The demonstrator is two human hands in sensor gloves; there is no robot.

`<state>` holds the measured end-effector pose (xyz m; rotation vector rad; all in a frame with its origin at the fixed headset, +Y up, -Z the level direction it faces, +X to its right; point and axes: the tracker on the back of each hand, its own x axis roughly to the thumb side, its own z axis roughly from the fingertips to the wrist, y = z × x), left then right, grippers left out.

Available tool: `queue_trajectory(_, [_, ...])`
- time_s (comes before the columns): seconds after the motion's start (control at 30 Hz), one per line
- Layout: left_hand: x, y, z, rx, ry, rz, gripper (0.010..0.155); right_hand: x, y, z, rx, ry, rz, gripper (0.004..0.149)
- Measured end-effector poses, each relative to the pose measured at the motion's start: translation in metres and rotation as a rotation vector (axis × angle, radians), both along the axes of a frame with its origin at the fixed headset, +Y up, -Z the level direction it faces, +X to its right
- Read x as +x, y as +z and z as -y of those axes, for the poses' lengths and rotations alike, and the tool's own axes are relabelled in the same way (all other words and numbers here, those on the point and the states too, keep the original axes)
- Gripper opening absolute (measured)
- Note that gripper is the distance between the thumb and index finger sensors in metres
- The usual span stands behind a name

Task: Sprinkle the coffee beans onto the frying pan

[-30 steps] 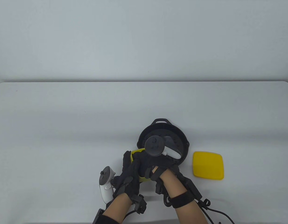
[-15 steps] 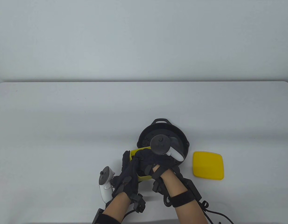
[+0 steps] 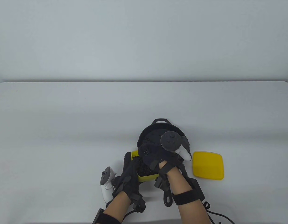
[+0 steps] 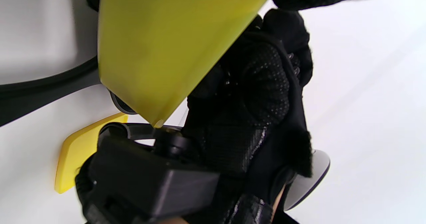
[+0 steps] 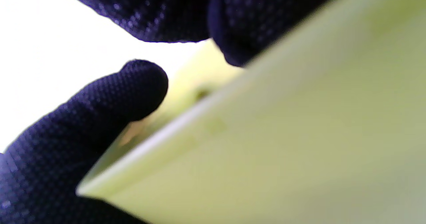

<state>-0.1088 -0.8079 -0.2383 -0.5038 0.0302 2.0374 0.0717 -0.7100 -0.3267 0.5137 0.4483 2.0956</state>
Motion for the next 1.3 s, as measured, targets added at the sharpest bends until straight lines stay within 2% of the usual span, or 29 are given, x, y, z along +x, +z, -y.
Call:
queue_trajectory(0.2, [-0.001,0.000,0.000,-0.010,0.006,-0.012,0.077,0.016,-0.006,0.003,-0.032,-0.087,0.045,0.032])
queue_trajectory(0.4, [-0.006,-0.001,-0.002,-0.005,-0.021,-0.050,0.077,0.039,-0.012,0.005,-0.029,-0.143,0.157,0.033])
queue_trajectory(0.53, [-0.014,-0.005,-0.004,0.021,-0.066,-0.107,0.077,0.056,-0.018,0.014,-0.046,-0.153,0.214,0.033])
queue_trajectory(0.67, [-0.022,-0.006,-0.003,0.019,-0.067,-0.147,0.077,0.068,-0.019,0.030,-0.078,-0.172,0.345,0.033])
queue_trajectory(0.77, [-0.026,-0.006,-0.003,0.019,-0.067,-0.166,0.077,0.070,-0.018,0.042,-0.075,-0.112,0.471,0.034])
queue_trajectory(0.9, [-0.027,-0.006,-0.003,0.020,-0.069,-0.165,0.077,0.068,-0.020,0.050,-0.105,-0.031,0.447,0.039])
queue_trajectory(1.07, [-0.027,-0.006,-0.002,0.027,-0.067,-0.161,0.077,0.072,-0.022,0.050,-0.120,0.052,0.406,0.043])
queue_trajectory(1.3, [-0.026,-0.006,-0.003,0.024,-0.071,-0.163,0.077,0.091,-0.020,0.044,-0.024,0.223,0.509,0.046])
